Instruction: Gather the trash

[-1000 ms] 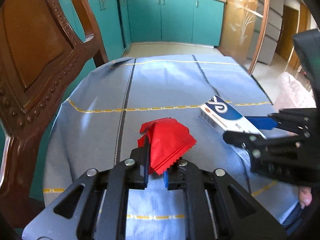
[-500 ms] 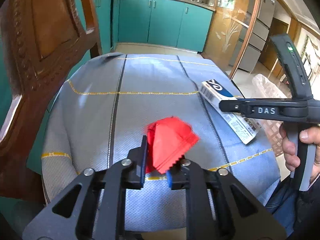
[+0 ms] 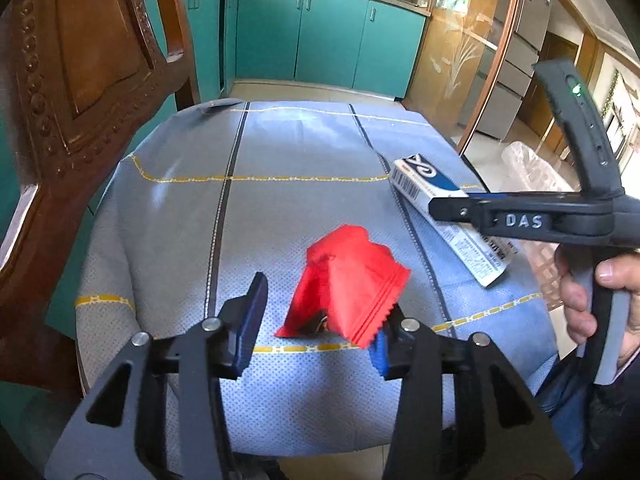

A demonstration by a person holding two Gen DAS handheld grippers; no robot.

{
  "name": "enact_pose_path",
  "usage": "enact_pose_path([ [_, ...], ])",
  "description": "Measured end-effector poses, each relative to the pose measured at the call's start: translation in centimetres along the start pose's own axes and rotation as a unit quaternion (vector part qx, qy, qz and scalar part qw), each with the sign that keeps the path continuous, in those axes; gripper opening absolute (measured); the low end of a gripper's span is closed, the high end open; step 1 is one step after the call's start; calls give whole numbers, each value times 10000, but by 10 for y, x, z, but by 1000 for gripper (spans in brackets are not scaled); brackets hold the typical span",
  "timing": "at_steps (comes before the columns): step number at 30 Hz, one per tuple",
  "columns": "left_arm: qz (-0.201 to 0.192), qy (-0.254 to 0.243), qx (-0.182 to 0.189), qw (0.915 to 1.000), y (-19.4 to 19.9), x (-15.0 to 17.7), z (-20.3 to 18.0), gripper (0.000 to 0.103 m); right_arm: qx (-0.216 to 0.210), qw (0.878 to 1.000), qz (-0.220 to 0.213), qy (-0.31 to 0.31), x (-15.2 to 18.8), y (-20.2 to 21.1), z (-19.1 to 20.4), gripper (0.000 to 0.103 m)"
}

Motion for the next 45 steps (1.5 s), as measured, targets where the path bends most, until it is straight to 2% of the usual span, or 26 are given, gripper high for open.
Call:
enact_pose_path([
  [3, -36, -34, -9, 10000, 4, 1, -3, 62, 1, 10000, 15, -3, 1, -2, 1, 45],
  [5, -79, -34, 103, 9999, 9, 1, -6, 69, -3, 10000, 22, -6, 2, -2, 1, 45],
  [6, -104, -41, 132, 9999, 11, 0, -7, 76, -4, 10000, 24, -5, 3, -2, 1, 45],
  [10, -212, -37, 269, 9994, 20, -2, -13, 84, -2, 10000, 16, -13, 3, -2, 1, 46],
  [15, -419, 227, 466, 9978, 32, -11, -11, 89, -5, 10000, 9, -41, 6, 0, 1, 46],
  [17, -523, 353, 360, 9974, 35, -18, -7, 89, 4, 10000, 11, -33, 7, 0, 1, 46],
  [21, -528, 357, -77, 9979, 34, -23, -1, 89, 0, 10000, -3, -23, 8, 3, 1, 46],
  [25, -506, 447, 17, 9977, 34, -26, 0, 89, 15, 10000, 10, -24, 10, 4, -1, 46],
  [30, -737, 440, -224, 9961, 46, -34, 12, 89, 14, 10000, 2, -15, 11, 4, -1, 46],
  [35, -765, 611, -301, 9947, 52, -33, 31, 93, 36, 10000, 17, -6, 11, 4, 1, 46],
  [39, -605, 840, -50, 9946, 49, -29, 36, 94, 52, 10000, 35, -2, 10, 1, 2, 46],
  [42, -365, 444, 332, 9978, 40, -19, 12, 96, 46, 10000, 22, 0, 9, 1, 3, 46],
  [45, 93, -287, 206, 9993, 15, -5, -19, 96, 59, 10000, 34, -36, 9, 0, 1, 46],
])
Point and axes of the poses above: each gripper's, at about its wrist camera, not at the fingertips, and y roughly against the way its jaws point, z to its left, x to its underside, the point moved 8 cm from there along -y, roughly the way its jaws point, and after that the axes turned 8 degrees about z, right-handed, at the moved point
